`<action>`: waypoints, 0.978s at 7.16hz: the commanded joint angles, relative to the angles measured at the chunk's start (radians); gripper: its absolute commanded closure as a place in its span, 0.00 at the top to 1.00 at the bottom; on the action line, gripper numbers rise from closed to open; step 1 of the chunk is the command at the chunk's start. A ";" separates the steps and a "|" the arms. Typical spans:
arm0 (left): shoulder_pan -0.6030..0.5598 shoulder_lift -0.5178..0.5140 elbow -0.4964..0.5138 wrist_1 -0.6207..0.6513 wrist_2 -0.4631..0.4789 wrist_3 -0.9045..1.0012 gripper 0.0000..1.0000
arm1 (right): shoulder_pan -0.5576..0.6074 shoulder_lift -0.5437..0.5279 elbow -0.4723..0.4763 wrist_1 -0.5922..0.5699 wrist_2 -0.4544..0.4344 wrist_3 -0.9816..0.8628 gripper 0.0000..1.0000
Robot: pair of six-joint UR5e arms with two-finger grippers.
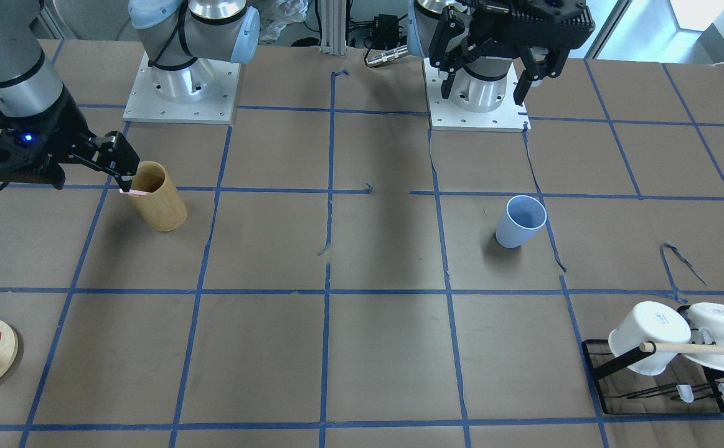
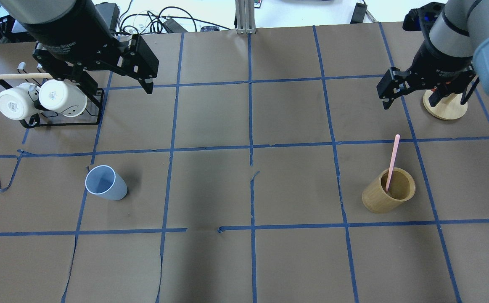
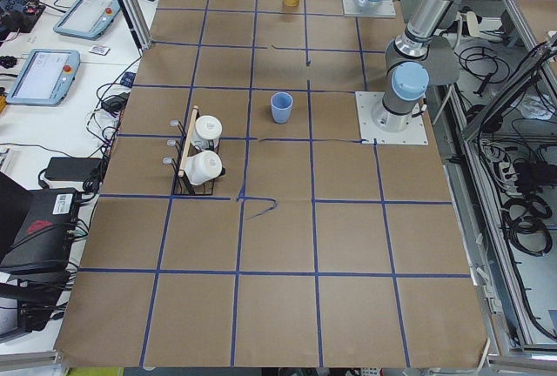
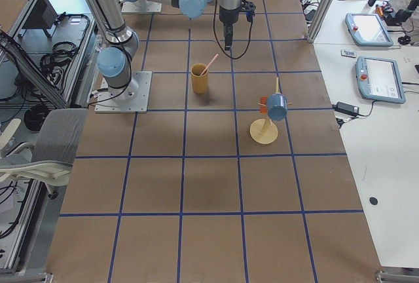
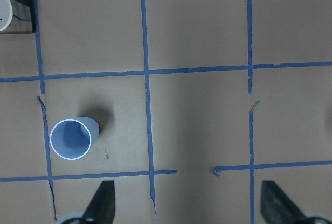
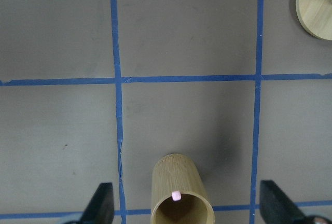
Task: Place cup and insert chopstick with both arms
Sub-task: 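Lower the right gripper down onto the pink chopstick's top end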
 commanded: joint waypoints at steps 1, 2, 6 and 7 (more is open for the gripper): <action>0.000 0.000 0.000 0.000 0.000 0.000 1.00 | -0.015 0.003 0.143 -0.080 0.009 -0.002 1.00; 0.000 0.000 0.000 0.000 0.000 -0.002 1.00 | -0.015 0.005 0.148 -0.081 0.008 -0.010 1.00; 0.000 0.002 0.000 0.000 0.000 0.000 1.00 | -0.013 0.003 0.150 -0.062 -0.004 -0.032 1.00; 0.000 0.002 0.000 0.000 0.000 0.000 1.00 | -0.013 0.003 0.155 -0.062 -0.001 -0.032 1.00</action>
